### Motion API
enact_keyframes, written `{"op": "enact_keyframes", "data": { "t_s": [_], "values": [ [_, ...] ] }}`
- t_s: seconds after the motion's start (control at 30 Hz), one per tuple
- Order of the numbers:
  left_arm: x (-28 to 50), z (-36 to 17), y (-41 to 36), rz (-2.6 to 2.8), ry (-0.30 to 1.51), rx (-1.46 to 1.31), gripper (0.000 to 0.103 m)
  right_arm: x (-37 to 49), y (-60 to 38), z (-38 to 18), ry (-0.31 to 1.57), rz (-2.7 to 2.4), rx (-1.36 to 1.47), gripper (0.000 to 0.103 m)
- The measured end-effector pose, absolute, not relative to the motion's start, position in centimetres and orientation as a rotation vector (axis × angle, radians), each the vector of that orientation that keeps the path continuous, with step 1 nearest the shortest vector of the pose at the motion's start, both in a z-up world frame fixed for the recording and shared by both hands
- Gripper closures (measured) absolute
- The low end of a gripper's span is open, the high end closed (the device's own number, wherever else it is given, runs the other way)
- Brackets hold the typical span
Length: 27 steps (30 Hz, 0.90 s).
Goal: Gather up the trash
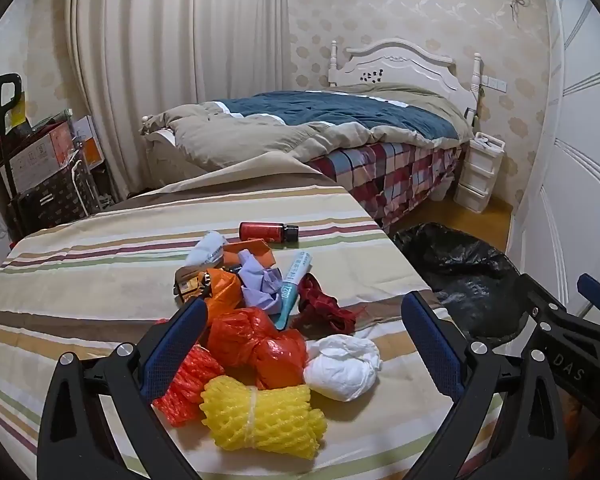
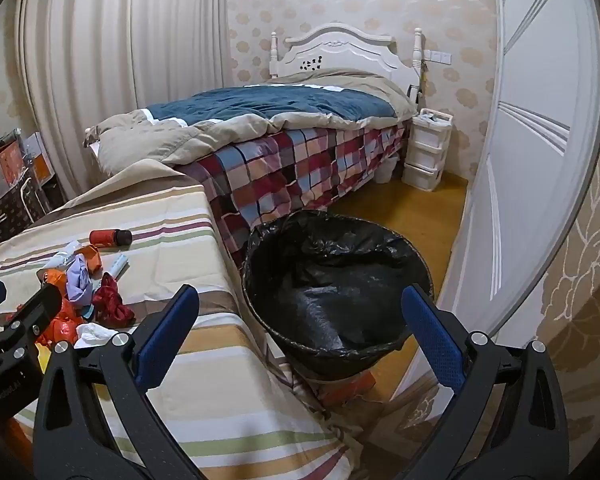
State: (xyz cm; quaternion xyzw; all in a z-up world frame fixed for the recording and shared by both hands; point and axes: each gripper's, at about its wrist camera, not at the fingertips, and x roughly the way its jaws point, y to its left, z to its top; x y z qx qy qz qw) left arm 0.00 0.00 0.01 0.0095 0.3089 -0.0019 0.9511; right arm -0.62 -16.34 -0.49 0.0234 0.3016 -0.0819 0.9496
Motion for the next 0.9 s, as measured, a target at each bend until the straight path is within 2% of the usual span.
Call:
{"op": "enact_keyframes", "data": {
  "t_s": [0.9],
  "values": [
    [-0.1, 0.6, 0.9, -0.004, 0.62, 0.005, 0.006, -1.3, -17.3, -1.0, 0.628, -0.166, 0.05, 0.004]
  ]
}}
